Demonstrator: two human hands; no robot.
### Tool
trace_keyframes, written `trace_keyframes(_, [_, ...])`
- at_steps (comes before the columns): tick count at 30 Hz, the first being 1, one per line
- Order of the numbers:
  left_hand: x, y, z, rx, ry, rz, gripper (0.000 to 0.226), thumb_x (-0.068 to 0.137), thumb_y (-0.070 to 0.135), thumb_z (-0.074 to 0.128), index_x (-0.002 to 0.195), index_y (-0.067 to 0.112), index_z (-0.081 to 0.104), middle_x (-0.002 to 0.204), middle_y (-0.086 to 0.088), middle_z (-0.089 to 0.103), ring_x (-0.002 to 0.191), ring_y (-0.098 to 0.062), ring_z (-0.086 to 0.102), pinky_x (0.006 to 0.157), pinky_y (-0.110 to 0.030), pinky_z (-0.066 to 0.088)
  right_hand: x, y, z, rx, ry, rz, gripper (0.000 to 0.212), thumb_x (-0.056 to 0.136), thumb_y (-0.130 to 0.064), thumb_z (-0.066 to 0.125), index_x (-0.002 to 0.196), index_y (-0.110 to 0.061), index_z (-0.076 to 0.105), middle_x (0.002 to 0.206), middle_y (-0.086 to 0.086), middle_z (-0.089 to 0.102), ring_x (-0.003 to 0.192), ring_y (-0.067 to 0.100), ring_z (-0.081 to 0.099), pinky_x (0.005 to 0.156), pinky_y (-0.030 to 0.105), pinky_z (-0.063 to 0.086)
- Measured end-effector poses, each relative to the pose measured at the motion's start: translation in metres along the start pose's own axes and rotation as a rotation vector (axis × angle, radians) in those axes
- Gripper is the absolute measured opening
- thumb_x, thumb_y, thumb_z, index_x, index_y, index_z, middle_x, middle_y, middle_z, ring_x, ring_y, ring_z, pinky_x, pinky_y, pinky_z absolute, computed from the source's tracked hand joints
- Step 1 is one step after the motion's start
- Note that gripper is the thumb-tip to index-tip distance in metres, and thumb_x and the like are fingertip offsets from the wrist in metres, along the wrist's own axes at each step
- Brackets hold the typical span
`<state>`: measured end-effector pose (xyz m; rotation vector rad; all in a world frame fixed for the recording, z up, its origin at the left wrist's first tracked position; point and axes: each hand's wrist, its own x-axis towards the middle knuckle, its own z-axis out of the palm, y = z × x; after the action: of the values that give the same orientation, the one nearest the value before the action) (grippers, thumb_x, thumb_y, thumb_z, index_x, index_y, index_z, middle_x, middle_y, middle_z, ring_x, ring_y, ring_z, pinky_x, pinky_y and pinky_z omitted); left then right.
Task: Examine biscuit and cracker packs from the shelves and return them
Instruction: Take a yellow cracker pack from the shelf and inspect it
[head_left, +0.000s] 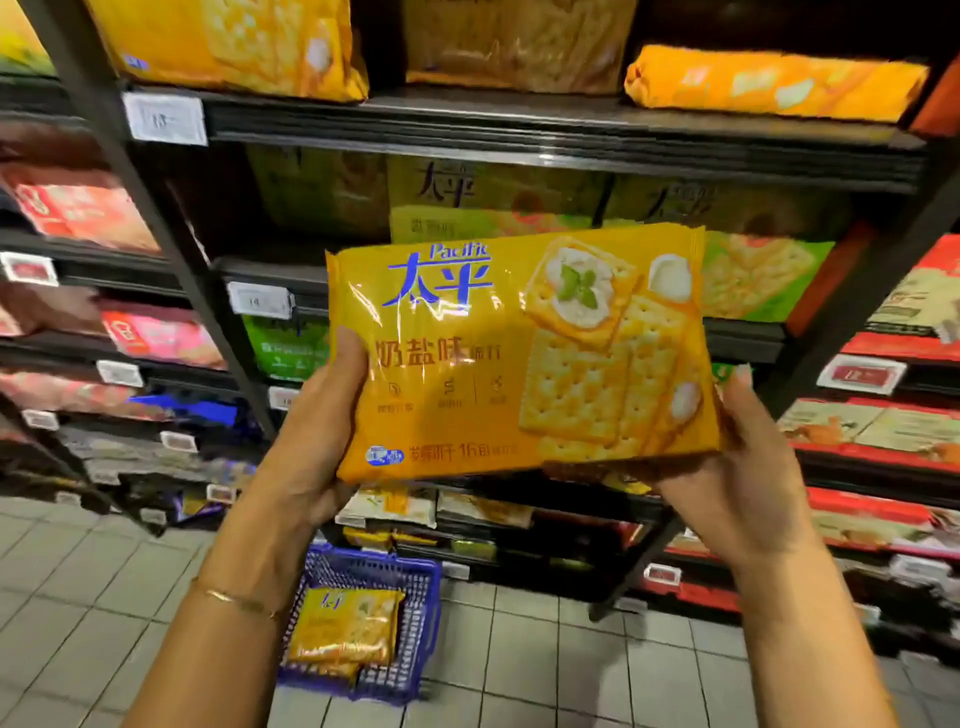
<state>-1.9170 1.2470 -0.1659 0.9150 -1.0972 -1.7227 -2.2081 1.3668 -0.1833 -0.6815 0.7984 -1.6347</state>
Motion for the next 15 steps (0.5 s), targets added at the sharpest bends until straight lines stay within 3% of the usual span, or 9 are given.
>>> trace_keyframes(2, [-0.011,-0.012,-0.011,-0.066,0.024,-0.038,0.076,0.081,0.077,0.048,0.139,0.031,0.063,0.129,-0.010,0.074,0.114,-0.033,0.073,0.086,-0.059,0.062,-0.007,0.012,0.000,-0.038,0.024,0.025,0.058,0.100,-0.064,0.043,0.145,-0.031,0.059,0.151,0.006,0.058,0.136,0.031,0.058,0.093,0.051,0.058])
trace_keyframes(5, [-0.028,-0.021,-0.023,-0.125,0.092,-0.029,0.075,0.082,0.077,0.047,0.141,0.032,0.062,0.133,-0.010,0.072,0.118,-0.034,0.071,0.088,-0.057,0.062,-0.016,0.029,0.003,-0.139,0.101,-0.009,0.049,0.101,-0.059,0.043,0.132,-0.034,0.070,0.141,0.004,0.067,0.129,0.025,0.064,0.091,0.042,0.060])
trace_keyframes(8, [-0.040,-0.025,-0.032,-0.128,0.124,-0.041,0.072,0.086,0.073,0.044,0.141,0.030,0.061,0.132,-0.010,0.072,0.116,-0.033,0.072,0.081,-0.049,0.064,-0.019,0.044,0.006,-0.596,0.253,-0.190,0.034,0.109,-0.045,0.043,0.118,-0.036,0.075,0.117,-0.008,0.077,0.110,0.012,0.073,0.083,0.029,0.061])
trace_keyframes(11, [-0.050,-0.032,-0.039,-0.139,0.160,-0.052,0.069,0.087,0.072,0.044,0.139,0.030,0.063,0.132,-0.009,0.073,0.116,-0.032,0.072,0.079,-0.048,0.064,-0.019,0.054,0.008,-0.804,0.340,-0.312,0.020,0.110,-0.032,0.048,0.099,-0.032,0.065,0.089,-0.025,0.073,0.080,-0.009,0.068,0.063,0.008,0.049])
trace_keyframes(15, [-0.061,-0.040,-0.050,-0.156,0.181,-0.059,0.072,0.088,0.074,0.045,0.143,0.031,0.061,0.137,-0.010,0.069,0.121,-0.034,0.070,0.083,-0.052,0.063,-0.019,0.060,0.001,-0.934,0.242,-0.301,0.023,0.109,-0.025,0.047,0.087,-0.024,0.055,0.071,-0.022,0.064,0.061,-0.009,0.057,0.051,0.007,0.041])
